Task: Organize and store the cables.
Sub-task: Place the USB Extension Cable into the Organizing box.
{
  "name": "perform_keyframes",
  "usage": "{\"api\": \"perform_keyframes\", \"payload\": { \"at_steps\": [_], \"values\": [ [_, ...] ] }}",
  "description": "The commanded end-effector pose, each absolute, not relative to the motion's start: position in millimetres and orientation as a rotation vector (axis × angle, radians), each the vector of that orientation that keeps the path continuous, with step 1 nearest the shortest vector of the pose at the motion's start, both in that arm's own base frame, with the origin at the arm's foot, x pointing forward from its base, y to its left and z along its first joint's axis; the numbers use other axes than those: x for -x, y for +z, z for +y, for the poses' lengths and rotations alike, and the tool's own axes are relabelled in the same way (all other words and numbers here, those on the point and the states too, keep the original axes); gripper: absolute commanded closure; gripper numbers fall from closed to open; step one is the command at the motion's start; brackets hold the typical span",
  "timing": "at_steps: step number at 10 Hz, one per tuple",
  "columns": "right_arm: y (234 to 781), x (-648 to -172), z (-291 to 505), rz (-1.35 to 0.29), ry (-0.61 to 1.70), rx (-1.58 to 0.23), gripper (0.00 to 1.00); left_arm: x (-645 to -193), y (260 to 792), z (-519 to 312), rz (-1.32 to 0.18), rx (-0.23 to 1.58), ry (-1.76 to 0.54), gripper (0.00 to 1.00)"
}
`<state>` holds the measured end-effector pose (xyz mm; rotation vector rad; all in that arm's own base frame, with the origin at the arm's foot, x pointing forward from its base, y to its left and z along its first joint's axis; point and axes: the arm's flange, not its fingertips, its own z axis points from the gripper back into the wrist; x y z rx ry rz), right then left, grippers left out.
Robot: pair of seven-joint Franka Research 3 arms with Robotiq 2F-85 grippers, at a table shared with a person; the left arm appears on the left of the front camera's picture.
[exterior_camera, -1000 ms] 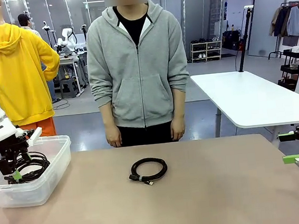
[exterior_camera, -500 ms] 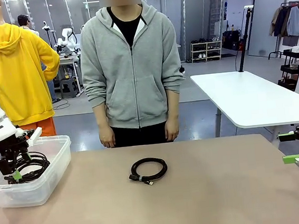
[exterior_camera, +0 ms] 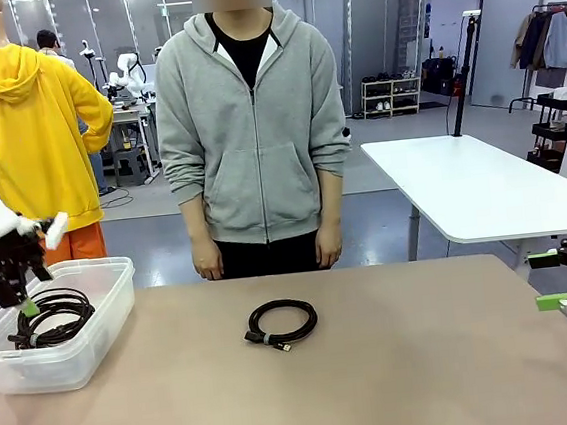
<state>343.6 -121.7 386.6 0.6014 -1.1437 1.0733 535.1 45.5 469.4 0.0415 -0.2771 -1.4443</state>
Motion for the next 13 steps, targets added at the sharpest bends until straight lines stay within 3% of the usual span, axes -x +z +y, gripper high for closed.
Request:
{"api": "perform_keyframes", "payload": {
  "at_steps": [1, 4, 7, 10, 13],
  "values": [
    [391.5, -344.4, -119.3, -1.144, 1.044, -0.608, 0.0, -508.6, 516.4, 36.5, -0.413, 0.068, -1.263, 0.0],
    [391.5, -344.4, -119.3, -1.144, 1.044, -0.608, 0.0, -438.3, 567.5, 19.1, -0.436, 0.076, -1.094, 0.0],
    [391.5, -344.4, -119.3, -1.144, 1.044, -0.608, 0.0, -377.0, 564.1, 60.8, -0.799, 0.248, -1.014, 0.0],
    [391.5, -344.4, -119.3, -1.144, 1.044, -0.608, 0.0, -367.9, 547.4, 62.4, -0.882, 0.244, -1.057, 0.0],
    [391.5, -344.4, -119.3, -1.144, 1.044, -0.608, 0.0, -364.4, 557.9, 26.0, -0.892, 0.195, -1.3, 0.0]
  ]
}}
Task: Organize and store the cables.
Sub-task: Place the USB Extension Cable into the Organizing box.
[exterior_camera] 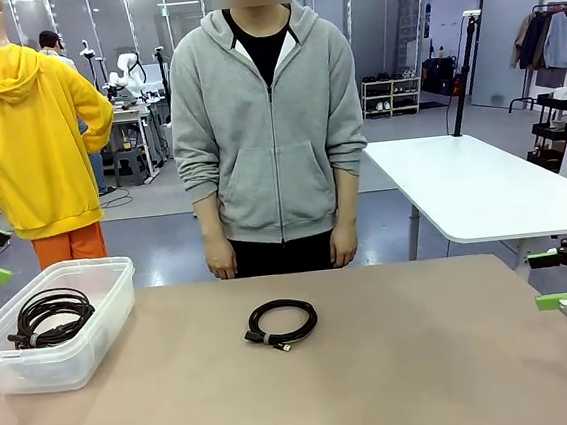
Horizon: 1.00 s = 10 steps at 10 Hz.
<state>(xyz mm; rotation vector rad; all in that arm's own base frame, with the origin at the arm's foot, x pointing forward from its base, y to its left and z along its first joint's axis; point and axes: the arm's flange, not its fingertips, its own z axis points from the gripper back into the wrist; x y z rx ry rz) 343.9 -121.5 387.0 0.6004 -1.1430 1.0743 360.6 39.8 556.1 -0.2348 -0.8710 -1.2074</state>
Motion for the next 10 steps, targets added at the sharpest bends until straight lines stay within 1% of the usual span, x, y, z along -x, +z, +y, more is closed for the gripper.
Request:
{"api": "perform_keyframes", "payload": {
  "at_steps": [1, 2, 3, 4, 5, 6, 7, 10],
  "values": [
    [391.5, -344.4, -119.3, -1.144, 1.044, -0.608, 0.0, -369.1, 560.2, -0.3, -0.862, 0.224, -1.4, 0.0],
    [391.5, -344.4, -119.3, -1.144, 1.044, -0.608, 0.0, -380.4, 558.6, -35.6, -0.797, 0.224, -1.485, 0.0],
    [391.5, -344.4, -119.3, -1.144, 1.044, -0.608, 0.0, -395.8, 552.9, -67.4, -0.731, 0.186, -1.557, 0.0],
    [391.5, -344.4, -119.3, -1.144, 1.044, -0.608, 0.0, -413.2, 548.4, -97.2, -0.684, 0.129, -1.628, 0.0],
    [391.5, -344.4, -119.3, -1.144, 1.044, -0.608, 0.0, -430.4, 541.1, -124.8, -0.565, 0.007, -1.716, 0.0],
    [391.5, -344.4, -119.3, -1.144, 1.044, -0.608, 0.0, -441.9, 535.7, -149.0, -0.552, -0.018, -1.778, 0.0],
    [391.5, -344.4, -119.3, -1.144, 1.044, -0.608, 0.0, -453.5, 526.2, -172.1, -0.505, -0.054, -1.822, 0.0],
    [391.5, -344.4, -119.3, -1.144, 1.044, -0.608, 0.0, -485.7, 498.1, -240.4, -0.395, -0.05, -1.913, 0.0]
  ]
}}
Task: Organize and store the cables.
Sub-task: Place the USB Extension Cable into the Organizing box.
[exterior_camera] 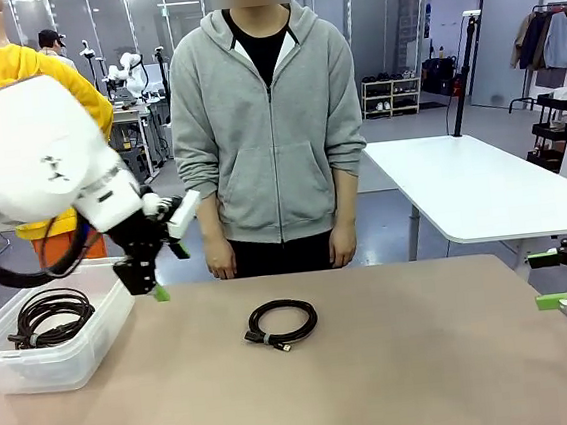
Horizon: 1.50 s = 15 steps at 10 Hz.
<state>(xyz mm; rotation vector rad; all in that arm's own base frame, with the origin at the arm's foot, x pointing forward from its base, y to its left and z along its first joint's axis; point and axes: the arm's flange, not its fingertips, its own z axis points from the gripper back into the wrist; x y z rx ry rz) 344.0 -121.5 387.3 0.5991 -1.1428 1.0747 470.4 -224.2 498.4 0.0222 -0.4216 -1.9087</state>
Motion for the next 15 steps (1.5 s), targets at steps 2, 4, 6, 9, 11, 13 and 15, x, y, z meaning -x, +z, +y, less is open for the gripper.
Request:
{"api": "perform_keyframes", "payload": {
  "at_steps": [2, 4, 6, 9, 11, 13, 15],
  "values": [
    [391.5, -344.4, -119.3, -1.144, 1.044, -0.608, 0.0, -500.3, 466.3, -274.0, -0.362, 0.023, -1.964, 0.0],
    [391.5, -344.4, -119.3, -1.144, 1.044, -0.608, 0.0, -512.1, 424.6, -308.8, -0.291, 0.055, -2.024, 0.0],
    [391.5, -344.4, -119.3, -1.144, 1.044, -0.608, 0.0, -508.9, 405.1, -331.4, -0.282, 0.11, -2.047, 0.0],
    [391.5, -344.4, -119.3, -1.144, 1.044, -0.608, 0.0, -505.6, 397.7, -330.5, -0.345, 0.136, -2.033, 0.0],
    [391.5, -344.4, -119.3, -1.144, 1.044, -0.608, 0.0, -501.1, 387.7, -340.2, -0.279, 0.146, -2.059, 0.0],
    [391.5, -344.4, -119.3, -1.144, 1.044, -0.608, 0.0, -501.1, 387.7, -340.2, -0.279, 0.146, -2.059, 0.0],
    [391.5, -344.4, -119.3, -1.144, 1.044, -0.608, 0.0, -501.5, 388.3, -341.5, -0.29, 0.15, -2.059, 0.0]
  ]
}}
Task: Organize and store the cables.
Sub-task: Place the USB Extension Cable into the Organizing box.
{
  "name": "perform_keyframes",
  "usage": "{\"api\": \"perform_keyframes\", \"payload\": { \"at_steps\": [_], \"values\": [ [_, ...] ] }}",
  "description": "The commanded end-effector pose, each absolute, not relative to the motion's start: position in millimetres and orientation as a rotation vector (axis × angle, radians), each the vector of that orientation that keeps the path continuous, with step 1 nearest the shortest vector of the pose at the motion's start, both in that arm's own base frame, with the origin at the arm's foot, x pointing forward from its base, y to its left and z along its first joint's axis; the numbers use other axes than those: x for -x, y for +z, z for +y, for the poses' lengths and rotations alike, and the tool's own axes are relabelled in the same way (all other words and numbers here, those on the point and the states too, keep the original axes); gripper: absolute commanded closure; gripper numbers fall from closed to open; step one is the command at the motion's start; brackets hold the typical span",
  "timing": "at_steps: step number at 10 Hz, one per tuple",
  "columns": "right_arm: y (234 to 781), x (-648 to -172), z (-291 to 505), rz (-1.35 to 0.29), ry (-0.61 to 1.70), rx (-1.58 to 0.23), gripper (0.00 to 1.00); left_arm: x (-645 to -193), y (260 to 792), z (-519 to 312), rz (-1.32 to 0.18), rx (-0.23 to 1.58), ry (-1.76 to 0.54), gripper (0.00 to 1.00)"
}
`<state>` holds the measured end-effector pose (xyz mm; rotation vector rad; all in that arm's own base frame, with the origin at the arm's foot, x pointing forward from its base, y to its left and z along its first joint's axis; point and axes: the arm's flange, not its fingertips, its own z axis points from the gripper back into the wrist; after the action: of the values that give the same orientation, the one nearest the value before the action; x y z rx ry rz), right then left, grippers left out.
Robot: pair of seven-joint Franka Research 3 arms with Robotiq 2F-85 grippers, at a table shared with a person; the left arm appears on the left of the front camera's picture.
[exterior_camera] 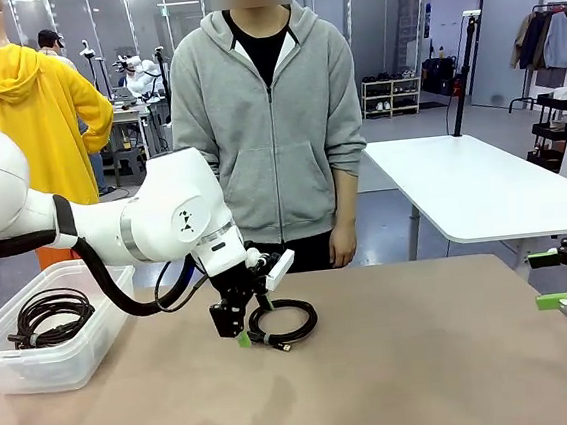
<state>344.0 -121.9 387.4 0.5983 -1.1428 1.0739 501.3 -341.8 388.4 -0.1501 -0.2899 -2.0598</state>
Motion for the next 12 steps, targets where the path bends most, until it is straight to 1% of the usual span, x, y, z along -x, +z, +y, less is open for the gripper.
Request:
{"api": "perform_keyframes", "payload": {
  "at_steps": [1, 2, 3, 4, 5, 10, 11, 12],
  "values": [
    [391.5, -344.4, -119.3, -1.144, 1.044, -0.608, 0.0, -515.5, 370.7, -353.1, -0.2, 0.11, -2.053, 0.0],
    [391.5, -344.4, -119.3, -1.144, 1.044, -0.608, 0.0, -526.1, 357.5, -363.2, -0.197, 0.095, -2.044, 0.0],
    [391.5, -344.4, -119.3, -1.144, 1.044, -0.608, 0.0, -530.8, 349.3, -366.9, -0.163, 0.068, -2.039, 0.0],
    [391.5, -344.4, -119.3, -1.144, 1.044, -0.608, 0.0, -534.4, 339.7, -368.9, -0.126, 0.005, -2.024, 0.0],
    [391.5, -344.4, -119.3, -1.144, 1.044, -0.608, 0.0, -538.5, 334.2, -368.1, -0.16, 0.036, -2.014, 0.0],
    [391.5, -344.4, -119.3, -1.144, 1.044, -0.608, 0.0, -566.1, 310.1, -365.2, -0.123, 0.065, -1.994, 0.0],
    [391.5, -344.4, -119.3, -1.144, 1.044, -0.608, 0.0, -570.0, 306.7, -365.0, -0.122, 0.063, -1.99, 0.07],
    [391.5, -344.4, -119.3, -1.144, 1.044, -0.608, 0.0, -571.7, 304.9, -365.4, -0.105, 0.063, -1.984, 0.26]
  ]
}}
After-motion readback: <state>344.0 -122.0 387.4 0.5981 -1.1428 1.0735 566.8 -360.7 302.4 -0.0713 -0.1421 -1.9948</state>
